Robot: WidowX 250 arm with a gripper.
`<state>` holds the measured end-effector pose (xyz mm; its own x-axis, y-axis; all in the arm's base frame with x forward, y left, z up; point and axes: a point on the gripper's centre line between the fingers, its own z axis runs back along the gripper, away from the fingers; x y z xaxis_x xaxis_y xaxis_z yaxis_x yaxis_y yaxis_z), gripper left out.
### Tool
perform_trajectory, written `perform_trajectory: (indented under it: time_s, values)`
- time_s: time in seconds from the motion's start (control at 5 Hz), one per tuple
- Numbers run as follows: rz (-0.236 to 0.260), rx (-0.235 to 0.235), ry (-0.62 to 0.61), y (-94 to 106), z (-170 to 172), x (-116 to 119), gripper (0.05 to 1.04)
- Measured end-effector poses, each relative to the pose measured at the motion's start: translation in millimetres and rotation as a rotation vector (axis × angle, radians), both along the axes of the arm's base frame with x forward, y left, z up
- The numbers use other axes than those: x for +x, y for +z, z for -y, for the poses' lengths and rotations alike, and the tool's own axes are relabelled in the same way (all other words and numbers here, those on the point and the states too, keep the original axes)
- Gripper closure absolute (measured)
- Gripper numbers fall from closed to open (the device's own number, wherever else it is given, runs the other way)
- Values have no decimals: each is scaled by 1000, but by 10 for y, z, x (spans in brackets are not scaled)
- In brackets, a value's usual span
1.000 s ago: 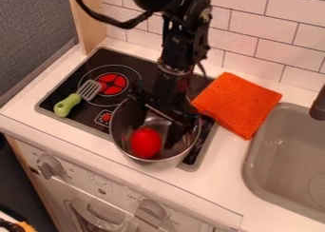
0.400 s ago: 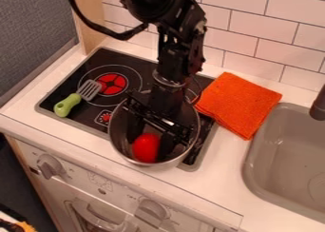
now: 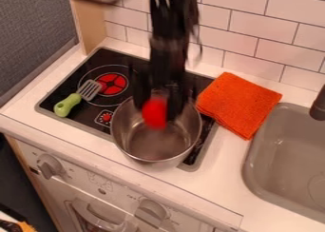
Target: Move the red item in the silver pot to the middle of the burner
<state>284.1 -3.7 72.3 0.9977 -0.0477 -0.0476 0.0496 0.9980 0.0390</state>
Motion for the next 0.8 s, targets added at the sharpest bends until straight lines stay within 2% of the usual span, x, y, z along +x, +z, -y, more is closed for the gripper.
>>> perform_trajectory:
  time_s: [0.2,0.4,0.6,0.8]
  values:
    - [67,-21,68,257,-222,234,341]
    - [17,-17,148,110,-510,483,341]
    - [-44,18,202,-112,-695,656,341]
    - [-70,53,236,-275,-780,728,341]
